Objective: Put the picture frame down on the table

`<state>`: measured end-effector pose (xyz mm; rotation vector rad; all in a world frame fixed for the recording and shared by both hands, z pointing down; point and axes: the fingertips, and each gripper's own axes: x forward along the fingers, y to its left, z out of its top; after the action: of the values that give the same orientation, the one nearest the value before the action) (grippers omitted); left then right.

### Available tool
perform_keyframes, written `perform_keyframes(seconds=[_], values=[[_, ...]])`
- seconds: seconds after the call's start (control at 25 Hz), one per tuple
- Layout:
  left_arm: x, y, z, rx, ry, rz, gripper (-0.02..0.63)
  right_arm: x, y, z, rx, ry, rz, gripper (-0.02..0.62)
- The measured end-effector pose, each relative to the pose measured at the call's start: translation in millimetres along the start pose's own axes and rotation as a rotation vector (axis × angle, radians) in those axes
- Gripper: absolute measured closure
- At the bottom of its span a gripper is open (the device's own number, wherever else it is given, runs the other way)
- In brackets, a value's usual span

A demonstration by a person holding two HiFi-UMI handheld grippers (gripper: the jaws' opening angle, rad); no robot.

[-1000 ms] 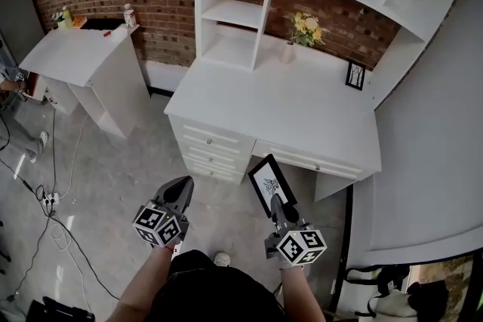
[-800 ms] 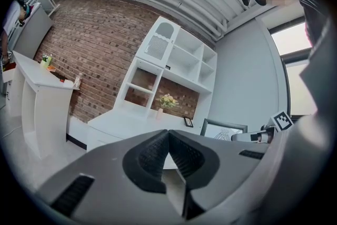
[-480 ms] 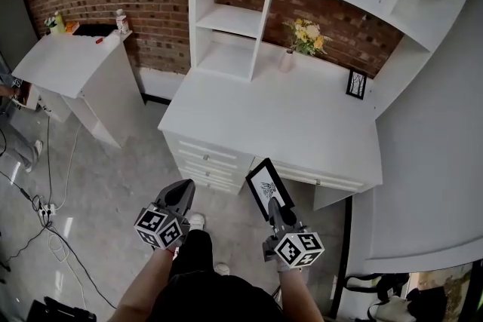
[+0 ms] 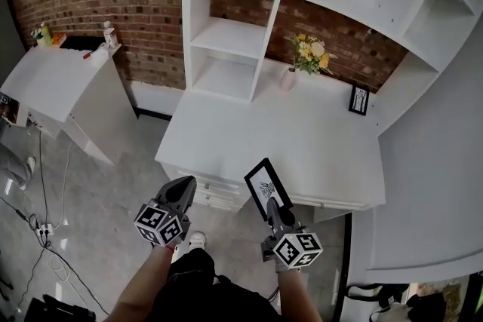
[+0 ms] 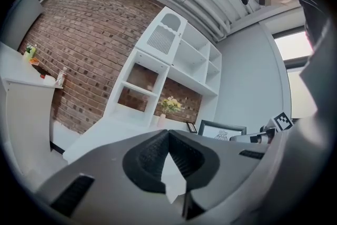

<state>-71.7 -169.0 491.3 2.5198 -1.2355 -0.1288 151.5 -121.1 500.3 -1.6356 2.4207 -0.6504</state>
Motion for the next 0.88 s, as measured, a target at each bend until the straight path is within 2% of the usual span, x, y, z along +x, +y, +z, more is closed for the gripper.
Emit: perform_keyframes(seconds=[0.4,0.88], values=[[41,54,6,0.005,0.059,-0.058,0.615,61,-3,-9,0.026,0.011,-0.066,0.577],[78,92,6,-0.016,0.113,-0.138,0.615,105,-7,-20,0.034,0.031,-0.159,0.577]])
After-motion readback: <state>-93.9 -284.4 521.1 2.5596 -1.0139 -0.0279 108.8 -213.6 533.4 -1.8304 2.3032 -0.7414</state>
